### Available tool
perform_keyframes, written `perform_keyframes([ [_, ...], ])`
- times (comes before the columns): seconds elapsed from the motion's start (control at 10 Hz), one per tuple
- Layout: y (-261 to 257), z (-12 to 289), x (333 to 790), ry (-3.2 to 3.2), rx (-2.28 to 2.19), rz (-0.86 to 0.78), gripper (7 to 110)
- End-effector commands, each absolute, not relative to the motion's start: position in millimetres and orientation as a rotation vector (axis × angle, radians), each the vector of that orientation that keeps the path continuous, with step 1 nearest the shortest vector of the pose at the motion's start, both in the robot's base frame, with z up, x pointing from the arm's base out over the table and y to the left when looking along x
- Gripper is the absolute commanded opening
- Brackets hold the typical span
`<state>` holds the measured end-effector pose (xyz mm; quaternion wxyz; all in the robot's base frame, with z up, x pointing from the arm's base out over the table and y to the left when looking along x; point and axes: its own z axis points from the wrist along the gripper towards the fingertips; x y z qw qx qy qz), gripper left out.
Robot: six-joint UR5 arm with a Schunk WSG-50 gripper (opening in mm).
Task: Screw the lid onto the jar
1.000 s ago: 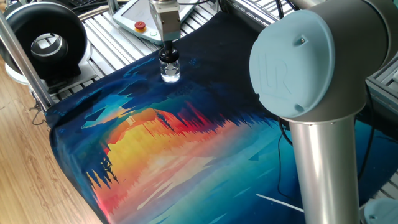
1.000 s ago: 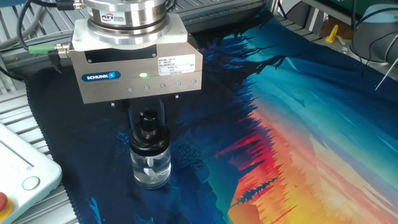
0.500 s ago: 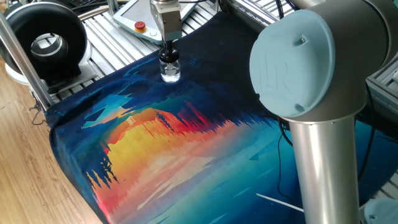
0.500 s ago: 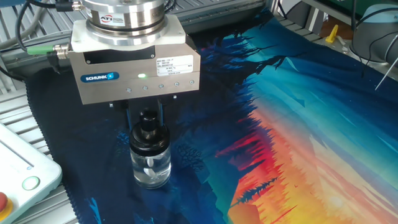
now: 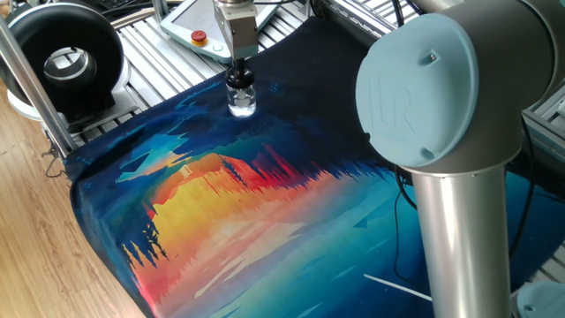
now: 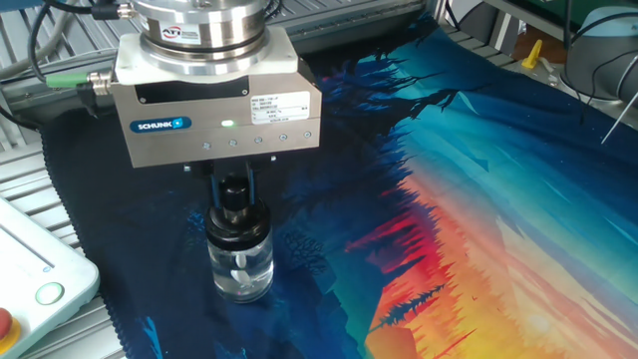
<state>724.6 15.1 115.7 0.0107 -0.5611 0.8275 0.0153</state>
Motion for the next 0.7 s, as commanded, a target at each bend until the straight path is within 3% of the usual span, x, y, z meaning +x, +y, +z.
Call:
perform_keyframes([
  [0.0,17.9,115.6,724.3,2.595,-1.712,0.055,22],
  [0.6,12.0,117.1,723.4,2.673,-1.609,0.011,22],
])
